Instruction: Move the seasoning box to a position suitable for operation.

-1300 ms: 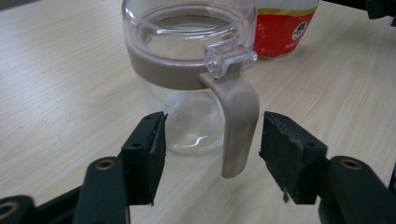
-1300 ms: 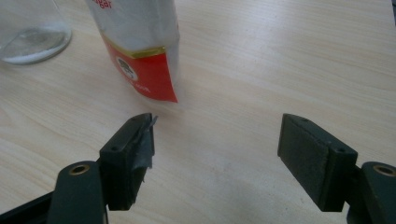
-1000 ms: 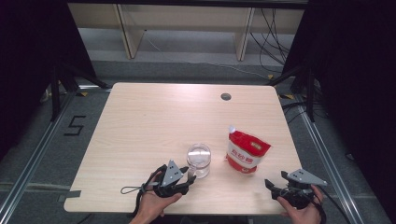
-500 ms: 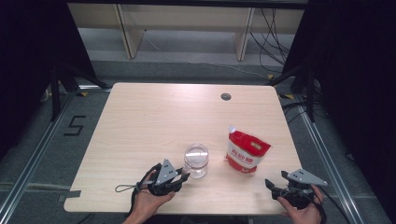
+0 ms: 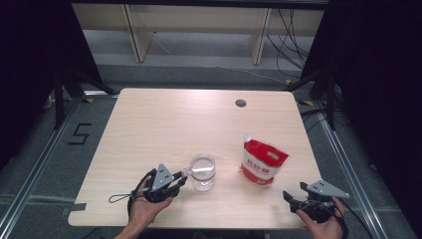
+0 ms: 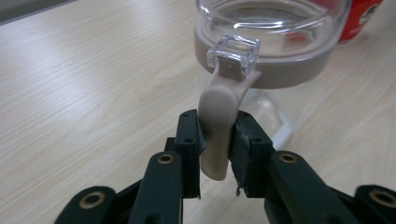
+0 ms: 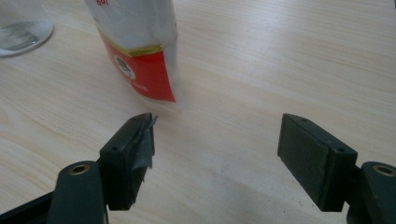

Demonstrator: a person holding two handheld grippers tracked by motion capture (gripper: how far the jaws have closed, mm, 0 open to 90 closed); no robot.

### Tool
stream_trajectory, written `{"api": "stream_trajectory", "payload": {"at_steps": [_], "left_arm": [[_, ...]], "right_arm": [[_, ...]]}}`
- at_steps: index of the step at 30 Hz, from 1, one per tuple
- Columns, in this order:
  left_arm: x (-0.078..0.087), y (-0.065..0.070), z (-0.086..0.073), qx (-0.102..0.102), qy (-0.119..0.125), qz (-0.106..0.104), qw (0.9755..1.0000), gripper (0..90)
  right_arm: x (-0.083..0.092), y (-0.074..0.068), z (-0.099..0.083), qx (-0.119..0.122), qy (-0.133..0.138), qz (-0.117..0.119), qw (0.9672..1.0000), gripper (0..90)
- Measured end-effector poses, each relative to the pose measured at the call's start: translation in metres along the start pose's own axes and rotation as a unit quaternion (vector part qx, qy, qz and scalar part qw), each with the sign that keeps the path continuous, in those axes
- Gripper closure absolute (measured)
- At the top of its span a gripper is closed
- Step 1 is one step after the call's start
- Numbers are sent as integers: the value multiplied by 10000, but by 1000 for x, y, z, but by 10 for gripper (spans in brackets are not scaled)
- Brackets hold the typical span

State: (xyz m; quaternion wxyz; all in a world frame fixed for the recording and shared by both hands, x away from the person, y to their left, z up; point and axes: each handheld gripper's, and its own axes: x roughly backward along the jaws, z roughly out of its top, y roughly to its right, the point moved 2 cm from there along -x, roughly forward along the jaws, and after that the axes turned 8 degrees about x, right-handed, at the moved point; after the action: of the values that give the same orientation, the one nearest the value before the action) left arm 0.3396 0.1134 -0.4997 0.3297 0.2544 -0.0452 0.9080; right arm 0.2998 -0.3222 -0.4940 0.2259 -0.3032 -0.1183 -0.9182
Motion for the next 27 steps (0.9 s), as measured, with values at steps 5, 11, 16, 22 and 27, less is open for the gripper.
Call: {"api": "stream_trajectory", "payload": {"at_steps": [5, 11, 16, 22, 27], "left_arm": [[0, 0, -1, -158, 36, 166, 9997, 741], [1, -1, 0, -113, -12, -41, 9999, 750], [3, 3, -1, -199, -121, -347, 9991, 754], [7, 11, -4, -210, -166, -579, 9980, 754], [11, 12, -5, -333, -197, -602, 9974, 753]], "right_arm": [[-1, 2, 0, 198, 24, -50, 9998, 283], [0, -1, 0, -6, -21, -15, 10000, 283], [-1, 3, 0, 259, 27, -55, 9996, 284], [-1, 3, 0, 272, 15, -53, 9996, 283], [-1, 2, 0, 273, 28, -52, 9996, 284]]}}
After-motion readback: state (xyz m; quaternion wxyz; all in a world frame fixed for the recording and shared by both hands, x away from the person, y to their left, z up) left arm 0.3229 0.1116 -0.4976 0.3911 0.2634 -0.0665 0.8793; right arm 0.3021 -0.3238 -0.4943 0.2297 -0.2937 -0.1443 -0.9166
